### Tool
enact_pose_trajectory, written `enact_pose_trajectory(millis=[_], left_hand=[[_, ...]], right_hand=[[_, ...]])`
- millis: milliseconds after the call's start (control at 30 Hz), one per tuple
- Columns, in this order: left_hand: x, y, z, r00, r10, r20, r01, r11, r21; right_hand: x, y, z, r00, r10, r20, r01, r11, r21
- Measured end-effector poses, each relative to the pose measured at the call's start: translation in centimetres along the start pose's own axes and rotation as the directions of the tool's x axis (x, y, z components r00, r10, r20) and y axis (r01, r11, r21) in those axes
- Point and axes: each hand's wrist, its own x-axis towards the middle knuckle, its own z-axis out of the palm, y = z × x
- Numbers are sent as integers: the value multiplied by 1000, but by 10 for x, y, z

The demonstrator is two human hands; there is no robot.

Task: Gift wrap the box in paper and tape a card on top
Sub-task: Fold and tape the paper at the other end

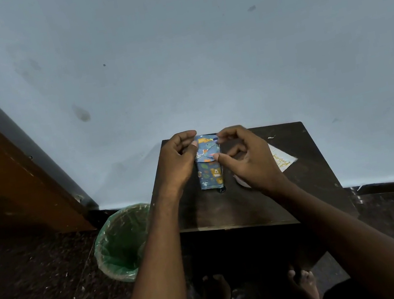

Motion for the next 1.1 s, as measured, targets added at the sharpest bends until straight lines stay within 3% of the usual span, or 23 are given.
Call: enact_pose_trajectory(millis=[200,300,433,633,733,833,900,1000,1100], left_hand=[[-3,8,2,999,12,45,-16,997,74],[-6,11,8,992,-3,127,1,1000,17],[-8,11,8,980,40,194,-37,999,-23],[-11,14,10,979,102,175,-106,994,14],[-14,17,13,971,213,112,-230,959,164],[-17,19,14,936,351,36,-339,863,375],[-18,26,16,923,379,69,-380,863,333],[-20,32,20,934,343,103,-357,879,316],[-19,30,18,943,316,107,-334,899,284]], right_hand=[[7,10,8,958,273,89,-282,954,105],[7,13,11,953,293,72,-293,956,-3],[2,11,11,981,191,5,-189,971,-149],[7,16,-1,926,265,268,-276,961,2],[6,14,4,941,295,168,-290,956,-54],[0,8,12,952,302,50,-293,947,-134],[-2,5,17,951,309,28,-302,942,-146],[3,4,12,928,358,105,-339,927,-162],[11,6,-8,844,421,331,-419,904,-81]])
